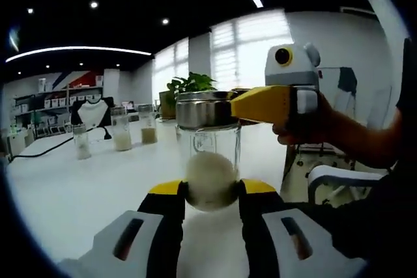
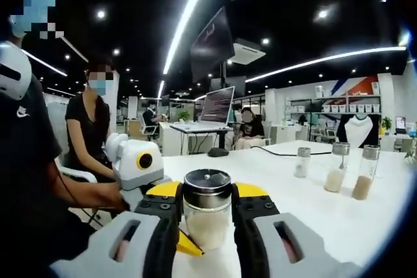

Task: Rotate the seasoning bottle until the label or dispensing opening points toward the visible target arrow and the bottle remains upright within the marked orientation range

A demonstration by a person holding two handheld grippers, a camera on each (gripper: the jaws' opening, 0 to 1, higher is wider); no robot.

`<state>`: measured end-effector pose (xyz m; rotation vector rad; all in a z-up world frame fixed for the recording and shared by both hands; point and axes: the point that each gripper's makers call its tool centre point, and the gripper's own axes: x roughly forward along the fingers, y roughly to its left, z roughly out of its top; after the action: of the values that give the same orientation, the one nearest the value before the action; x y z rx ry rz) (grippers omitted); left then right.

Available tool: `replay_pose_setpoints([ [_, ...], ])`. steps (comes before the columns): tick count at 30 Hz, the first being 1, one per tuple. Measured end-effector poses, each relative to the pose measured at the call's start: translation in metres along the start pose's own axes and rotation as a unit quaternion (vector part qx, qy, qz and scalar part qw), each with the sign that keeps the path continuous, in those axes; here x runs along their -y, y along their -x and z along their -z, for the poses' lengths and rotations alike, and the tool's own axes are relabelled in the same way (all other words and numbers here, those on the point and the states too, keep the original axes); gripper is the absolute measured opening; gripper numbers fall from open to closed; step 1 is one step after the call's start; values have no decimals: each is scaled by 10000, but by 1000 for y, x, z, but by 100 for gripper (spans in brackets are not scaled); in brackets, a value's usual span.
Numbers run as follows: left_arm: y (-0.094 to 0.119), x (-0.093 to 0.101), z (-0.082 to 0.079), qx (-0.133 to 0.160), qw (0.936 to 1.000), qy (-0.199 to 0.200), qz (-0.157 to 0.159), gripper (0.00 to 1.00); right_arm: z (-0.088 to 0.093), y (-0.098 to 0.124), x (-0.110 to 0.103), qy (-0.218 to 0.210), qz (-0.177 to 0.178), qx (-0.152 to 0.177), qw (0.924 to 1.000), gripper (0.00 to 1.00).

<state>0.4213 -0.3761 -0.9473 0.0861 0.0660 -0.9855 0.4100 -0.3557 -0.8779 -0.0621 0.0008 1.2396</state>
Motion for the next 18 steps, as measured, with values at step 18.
replay_pose_setpoints([
  [18, 4, 17, 6, -177, 9977, -63, 651, 34, 8, 0, -15, 124, -121, 22, 9998, 28],
])
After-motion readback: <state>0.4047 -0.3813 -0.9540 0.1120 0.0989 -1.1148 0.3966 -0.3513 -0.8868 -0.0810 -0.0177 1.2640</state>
